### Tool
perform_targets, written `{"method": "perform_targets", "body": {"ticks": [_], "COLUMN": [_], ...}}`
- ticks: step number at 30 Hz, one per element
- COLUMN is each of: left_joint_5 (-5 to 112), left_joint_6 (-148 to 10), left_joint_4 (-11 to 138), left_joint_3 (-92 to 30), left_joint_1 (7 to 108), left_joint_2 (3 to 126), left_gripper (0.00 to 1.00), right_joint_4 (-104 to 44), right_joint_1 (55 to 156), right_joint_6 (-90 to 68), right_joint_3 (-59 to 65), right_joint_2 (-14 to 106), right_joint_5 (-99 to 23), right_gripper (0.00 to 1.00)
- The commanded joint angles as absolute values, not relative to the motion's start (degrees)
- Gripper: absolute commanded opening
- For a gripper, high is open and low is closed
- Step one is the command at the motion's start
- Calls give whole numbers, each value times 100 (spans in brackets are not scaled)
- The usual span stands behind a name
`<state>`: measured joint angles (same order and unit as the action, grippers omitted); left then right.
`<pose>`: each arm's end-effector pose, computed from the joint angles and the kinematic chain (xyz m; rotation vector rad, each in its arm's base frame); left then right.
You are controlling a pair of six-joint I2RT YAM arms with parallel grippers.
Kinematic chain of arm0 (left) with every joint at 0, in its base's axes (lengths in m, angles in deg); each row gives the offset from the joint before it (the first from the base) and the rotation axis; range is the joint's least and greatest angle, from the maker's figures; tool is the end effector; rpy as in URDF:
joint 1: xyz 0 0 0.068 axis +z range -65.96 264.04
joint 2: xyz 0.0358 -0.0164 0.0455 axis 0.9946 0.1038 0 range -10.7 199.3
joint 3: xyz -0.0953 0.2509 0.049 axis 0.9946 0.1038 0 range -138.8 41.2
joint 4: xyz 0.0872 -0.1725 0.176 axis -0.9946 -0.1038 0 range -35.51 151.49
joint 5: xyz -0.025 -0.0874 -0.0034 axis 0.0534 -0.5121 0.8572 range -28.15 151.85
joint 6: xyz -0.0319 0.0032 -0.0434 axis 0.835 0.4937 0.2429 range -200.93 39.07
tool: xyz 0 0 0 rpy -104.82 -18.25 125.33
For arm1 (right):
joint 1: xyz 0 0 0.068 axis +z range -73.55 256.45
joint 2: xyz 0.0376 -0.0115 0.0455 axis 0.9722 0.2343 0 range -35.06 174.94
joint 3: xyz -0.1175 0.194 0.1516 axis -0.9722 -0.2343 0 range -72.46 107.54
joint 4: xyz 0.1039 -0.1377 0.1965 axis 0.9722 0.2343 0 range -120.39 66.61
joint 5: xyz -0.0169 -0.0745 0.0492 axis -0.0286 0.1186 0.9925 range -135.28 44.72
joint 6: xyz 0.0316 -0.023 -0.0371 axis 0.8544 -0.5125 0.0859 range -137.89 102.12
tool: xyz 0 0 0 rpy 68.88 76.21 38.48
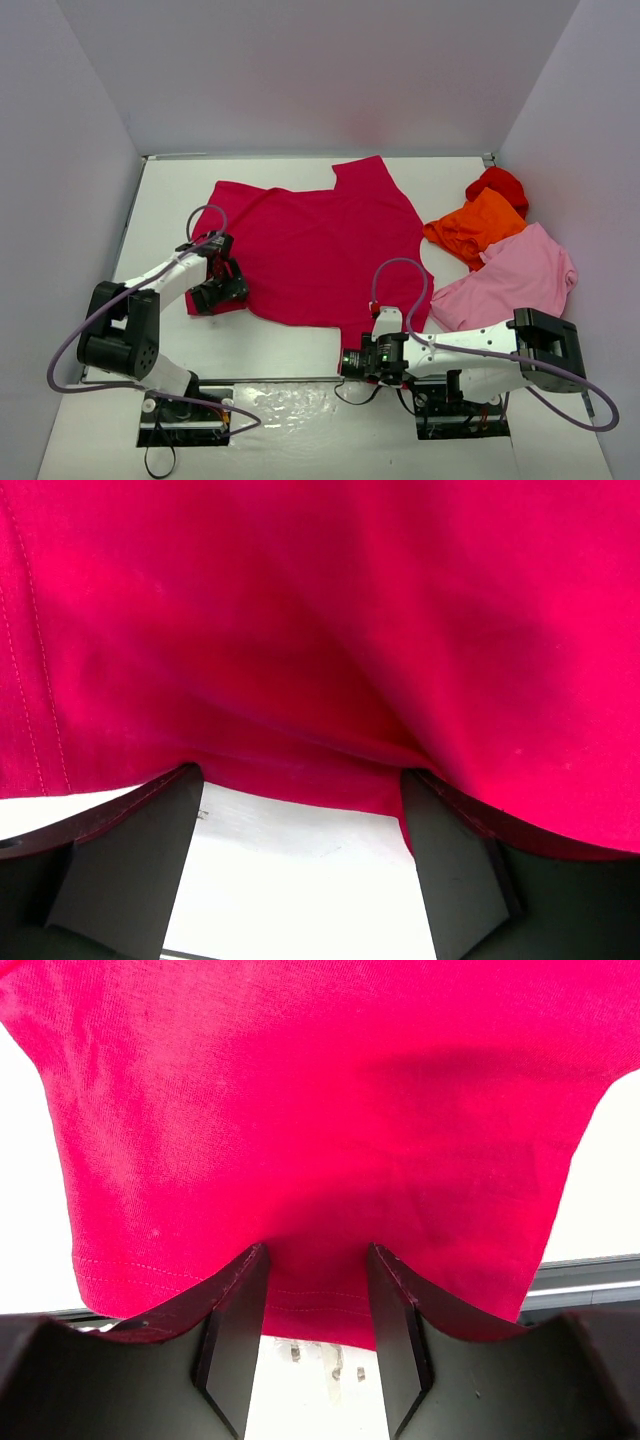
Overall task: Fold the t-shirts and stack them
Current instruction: Grap the side of the flattened tshirt closest away from the robot with both arms
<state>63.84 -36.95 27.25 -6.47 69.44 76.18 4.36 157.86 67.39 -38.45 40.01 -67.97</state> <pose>0.2563 -0.0655 0.1637 -0.7343 2.7729 -0.1607 0.0438 0.1980 0.1493 0.1590 2.7044 0.2718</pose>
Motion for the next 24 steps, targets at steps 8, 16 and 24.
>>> {"method": "perform_targets", "body": {"ticks": [8, 16, 24], "left_joint_5": [6186, 6720, 6580], "left_joint_6": [-3820, -3795, -3839], "left_joint_4": [2140, 1032, 1678], "left_joint_3": [-1031, -1490, -1539], "left_joint_1": [6932, 6908, 6937], "left_joint_2": [7059, 6076, 6950], "left_gripper": [75, 76, 75], "right_joint_4": [529, 514, 485], "right_joint_1": [15775, 15775, 15767], "right_joint_6": [6816, 6732, 6640], "right_joint_3": [-3959, -3932, -3871], "right_joint_2": [3965, 4025, 4123], "right_joint_5": [-6648, -6680, -6708], "right_gripper": [41, 41, 41]}}
